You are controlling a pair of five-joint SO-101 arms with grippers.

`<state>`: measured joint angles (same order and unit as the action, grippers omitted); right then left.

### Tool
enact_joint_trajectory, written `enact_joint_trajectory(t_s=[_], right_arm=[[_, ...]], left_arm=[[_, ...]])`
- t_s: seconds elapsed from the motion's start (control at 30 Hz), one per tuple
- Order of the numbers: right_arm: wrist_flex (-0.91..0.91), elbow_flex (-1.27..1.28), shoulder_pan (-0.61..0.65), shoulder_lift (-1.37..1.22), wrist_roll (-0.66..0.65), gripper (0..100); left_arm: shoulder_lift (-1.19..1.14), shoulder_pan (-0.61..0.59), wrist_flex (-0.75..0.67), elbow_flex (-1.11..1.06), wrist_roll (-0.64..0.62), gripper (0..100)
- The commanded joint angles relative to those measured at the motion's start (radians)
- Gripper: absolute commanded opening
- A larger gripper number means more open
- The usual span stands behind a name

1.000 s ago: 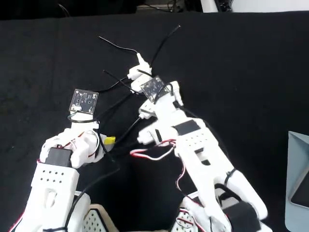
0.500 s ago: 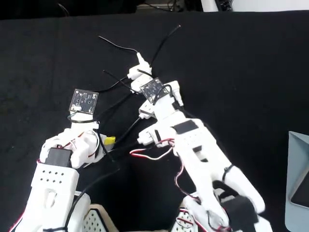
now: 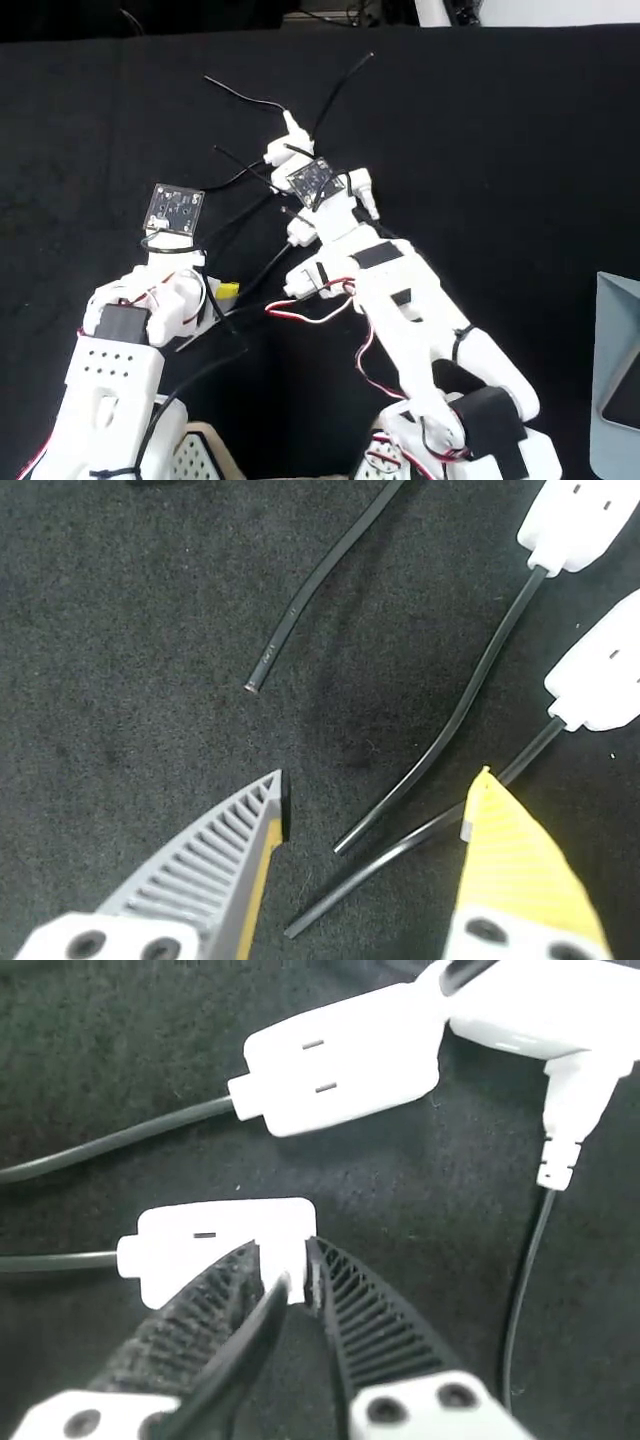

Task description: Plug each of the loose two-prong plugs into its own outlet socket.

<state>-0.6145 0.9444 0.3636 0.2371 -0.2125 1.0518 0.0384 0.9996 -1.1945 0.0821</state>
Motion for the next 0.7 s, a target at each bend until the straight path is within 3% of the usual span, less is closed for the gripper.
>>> enact_joint_trajectory(t_s=[0.0,0.13,0.23,0.4,0.67], right_arm=[[0.126,-0.022,-0.077,-0.007,0.005,1.2],[0.275,-0.015,-0.16,-0.031,-0.003,1.5],[0.287,-0.022,-0.178,-0.058,-0.003,2.8],[0.284,-0.025,-0.176,-0.064,0.003,21.1],[0.026,-0.038,-0.17,0.166,0.003,23.7]], left_arm=[[0.015,-0.016,-0.015,0.005,-0.003,29],[0.015,-0.018,-0.015,0.005,-0.003,29],[0.015,-0.015,-0.015,0.005,-0.003,29],[0.015,-0.012,-0.015,0.005,-0.003,29],[0.015,-0.015,-0.015,0.005,-0.003,29]])
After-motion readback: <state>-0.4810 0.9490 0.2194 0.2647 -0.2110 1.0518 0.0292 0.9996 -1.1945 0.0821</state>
